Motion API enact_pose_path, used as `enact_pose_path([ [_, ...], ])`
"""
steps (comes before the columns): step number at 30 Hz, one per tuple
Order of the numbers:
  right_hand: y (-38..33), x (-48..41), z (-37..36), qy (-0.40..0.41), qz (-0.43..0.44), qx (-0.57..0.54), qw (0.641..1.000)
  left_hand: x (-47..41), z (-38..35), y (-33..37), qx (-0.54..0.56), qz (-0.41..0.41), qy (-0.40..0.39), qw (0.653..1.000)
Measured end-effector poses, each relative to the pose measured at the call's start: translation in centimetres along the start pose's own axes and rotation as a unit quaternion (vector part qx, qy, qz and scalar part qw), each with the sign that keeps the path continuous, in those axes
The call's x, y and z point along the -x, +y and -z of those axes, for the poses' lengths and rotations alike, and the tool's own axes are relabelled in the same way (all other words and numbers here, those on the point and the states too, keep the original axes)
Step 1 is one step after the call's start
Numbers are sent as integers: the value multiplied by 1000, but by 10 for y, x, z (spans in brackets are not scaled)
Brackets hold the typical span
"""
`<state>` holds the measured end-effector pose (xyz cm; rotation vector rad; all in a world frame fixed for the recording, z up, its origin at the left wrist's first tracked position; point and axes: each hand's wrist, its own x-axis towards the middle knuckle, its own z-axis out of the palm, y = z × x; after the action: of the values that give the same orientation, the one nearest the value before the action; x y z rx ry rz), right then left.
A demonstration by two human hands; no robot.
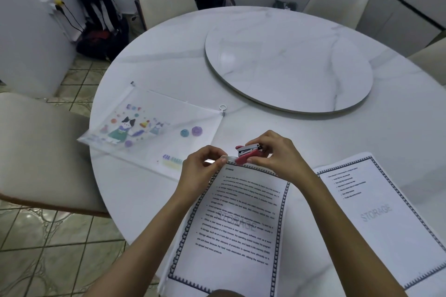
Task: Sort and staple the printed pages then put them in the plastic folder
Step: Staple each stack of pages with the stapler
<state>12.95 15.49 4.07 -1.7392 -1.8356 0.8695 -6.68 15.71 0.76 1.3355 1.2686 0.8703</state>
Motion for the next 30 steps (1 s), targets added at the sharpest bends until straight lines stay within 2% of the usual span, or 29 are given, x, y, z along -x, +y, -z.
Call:
enact_pose_path([
  [10,-6,-3,8,-13,3,-20,1000,0,2,-1,-8,-8,-14,1000],
  [21,-4,-12,3,-97,-8,-25,995,-2,2,-3,-12,-11,-7,1000],
  [25,-1,-10,0,-99,-10,-56,993,-1,0,-2,-5,-7,-6,1000],
  [30,4,-6,-13,-102,-29,-163,981,-2,-3,-2,-9,-8,-5,1000],
])
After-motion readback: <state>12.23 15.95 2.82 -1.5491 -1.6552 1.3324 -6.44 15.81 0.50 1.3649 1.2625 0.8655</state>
